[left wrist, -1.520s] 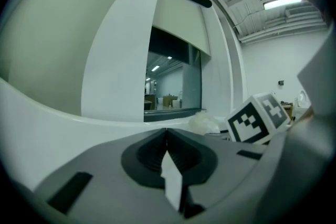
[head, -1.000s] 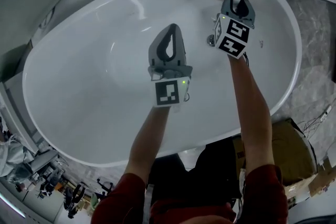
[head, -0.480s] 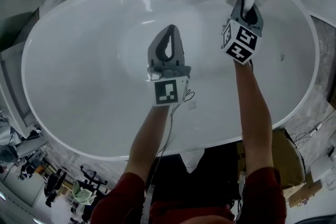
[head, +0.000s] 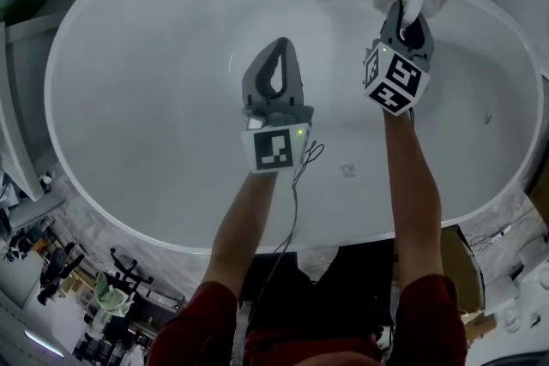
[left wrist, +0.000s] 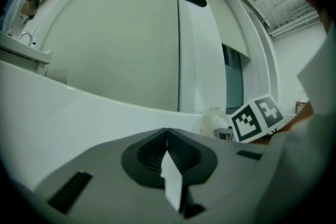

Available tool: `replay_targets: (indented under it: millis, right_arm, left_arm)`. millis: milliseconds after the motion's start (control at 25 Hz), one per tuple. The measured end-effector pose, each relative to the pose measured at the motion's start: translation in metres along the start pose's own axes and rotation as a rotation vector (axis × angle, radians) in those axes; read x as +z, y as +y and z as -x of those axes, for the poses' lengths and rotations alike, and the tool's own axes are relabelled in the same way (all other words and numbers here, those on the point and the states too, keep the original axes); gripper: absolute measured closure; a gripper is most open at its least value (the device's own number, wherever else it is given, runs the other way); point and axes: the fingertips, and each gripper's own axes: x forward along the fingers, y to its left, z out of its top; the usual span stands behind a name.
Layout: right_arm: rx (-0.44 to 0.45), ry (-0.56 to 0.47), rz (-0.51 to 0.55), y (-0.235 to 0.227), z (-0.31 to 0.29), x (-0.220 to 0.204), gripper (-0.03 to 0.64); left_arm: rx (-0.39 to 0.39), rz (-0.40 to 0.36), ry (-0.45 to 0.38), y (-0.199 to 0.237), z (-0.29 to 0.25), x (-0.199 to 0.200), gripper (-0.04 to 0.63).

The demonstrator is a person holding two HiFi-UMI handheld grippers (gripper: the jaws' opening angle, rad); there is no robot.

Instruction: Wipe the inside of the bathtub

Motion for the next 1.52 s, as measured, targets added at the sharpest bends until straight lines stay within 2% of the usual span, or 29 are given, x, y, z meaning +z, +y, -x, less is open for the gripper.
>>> replay_targets:
  millis: [240, 440, 560, 800, 1080, 1320, 1520]
  right_arm:
    - [0.077, -0.01, 0.038, 0.126, -0.011, 0.005, 0.525]
    - [0.108, -0.008, 0.052, 0.237, 0.009, -0.018, 0.525]
    - [0.16, -0.016, 0.07, 0.294, 0.016, -0.017, 0.525]
    - [0.261, -0.035, 0.106, 0.345, 0.015, 0.007, 0.525]
    - [0.389, -0.038, 0.175, 0.449, 0.028, 0.011, 0.525]
    - [0.48, -0.035, 0.219, 0.503, 0.035, 0.016, 0.525]
    - [0.652, -0.015, 0.304, 0.551, 0.054, 0.016, 0.525]
  left_arm:
    - [0.105, 0.034, 0.016, 0.114, 0.027, -0.007, 0.58]
    - [0.151, 0.034, 0.012, 0.215, 0.076, -0.029, 0.58]
    - [0.182, 0.033, 0.018, 0.255, 0.094, -0.033, 0.58]
    - [0.227, 0.05, 0.011, 0.266, 0.1, -0.019, 0.58]
    - [0.284, 0.065, 0.003, 0.32, 0.129, -0.019, 0.58]
    - [0.327, 0.077, 0.001, 0.343, 0.144, -0.015, 0.58]
    - [0.337, 0.074, 0.0, 0.348, 0.146, -0.013, 0.58]
